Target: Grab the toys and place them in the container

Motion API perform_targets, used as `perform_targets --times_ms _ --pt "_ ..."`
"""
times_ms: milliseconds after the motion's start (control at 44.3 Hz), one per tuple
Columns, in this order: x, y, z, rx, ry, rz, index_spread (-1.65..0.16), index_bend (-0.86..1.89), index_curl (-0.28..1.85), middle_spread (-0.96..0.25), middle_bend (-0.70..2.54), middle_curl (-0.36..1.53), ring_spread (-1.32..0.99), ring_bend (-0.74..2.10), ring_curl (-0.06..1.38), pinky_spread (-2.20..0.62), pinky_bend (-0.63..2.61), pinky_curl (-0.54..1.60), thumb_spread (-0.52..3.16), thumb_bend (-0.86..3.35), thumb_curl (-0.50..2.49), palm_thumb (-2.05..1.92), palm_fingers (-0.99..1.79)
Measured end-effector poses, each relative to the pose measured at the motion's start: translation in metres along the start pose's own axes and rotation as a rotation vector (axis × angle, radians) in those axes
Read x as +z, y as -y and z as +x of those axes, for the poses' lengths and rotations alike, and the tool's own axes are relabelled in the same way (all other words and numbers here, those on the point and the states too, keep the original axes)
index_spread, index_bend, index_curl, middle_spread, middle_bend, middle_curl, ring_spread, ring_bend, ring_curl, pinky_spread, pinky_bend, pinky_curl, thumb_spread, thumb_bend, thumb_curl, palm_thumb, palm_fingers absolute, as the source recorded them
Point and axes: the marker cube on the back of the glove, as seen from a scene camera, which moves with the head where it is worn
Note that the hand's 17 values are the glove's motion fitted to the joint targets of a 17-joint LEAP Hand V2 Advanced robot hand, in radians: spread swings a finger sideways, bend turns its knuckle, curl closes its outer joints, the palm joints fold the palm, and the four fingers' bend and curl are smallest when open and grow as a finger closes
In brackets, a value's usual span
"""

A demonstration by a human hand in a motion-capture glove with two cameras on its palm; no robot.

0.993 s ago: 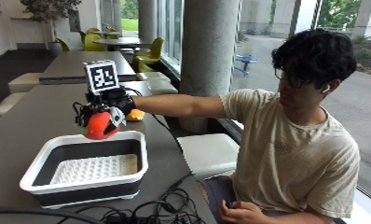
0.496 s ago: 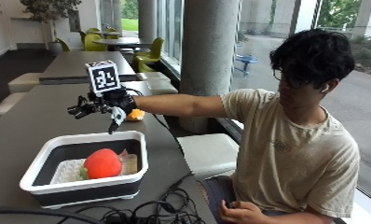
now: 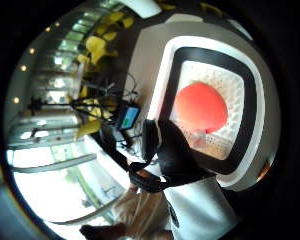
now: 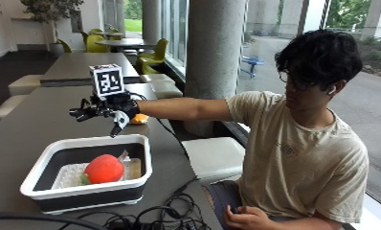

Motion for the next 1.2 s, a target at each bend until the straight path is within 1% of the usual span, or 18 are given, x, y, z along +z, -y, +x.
perform_targets --times_ms 542,654,993,1128,1196 --pt "0.003 -0.003 0.005 0.045 -0.011 -0.004 -0.28 0.12 0.22 -0.02 0.10 0.20 0.00 0.19 0.40 0.03 1.05 0.35 1.29 -0.01 0.36 0.02 -0.22" --pt "0.004 -0.001 0.003 0.019 -0.008 -0.005 -0.28 0.12 0.23 -0.02 0.11 0.20 0.00 0.18 0.39 0.03 1.05 0.35 1.29 -0.01 0.35 0.02 -0.22" --pt "0.009 -0.001 0.005 0.038 -0.007 -0.016 -0.28 0.12 0.23 -0.02 0.11 0.18 0.00 0.18 0.38 0.03 1.04 0.35 1.30 -0.01 0.34 0.02 -0.22" --pt "0.011 0.002 0.005 0.003 0.009 -0.016 -0.28 0.12 0.23 -0.02 0.11 0.18 0.00 0.19 0.37 0.03 1.04 0.35 1.29 -0.02 0.33 0.02 -0.21" --pt "0.010 -0.002 0.016 0.045 -0.010 -0.017 -0.28 0.12 0.23 -0.02 0.11 0.18 0.00 0.18 0.37 0.03 1.04 0.35 1.29 -0.01 0.33 0.03 -0.21"
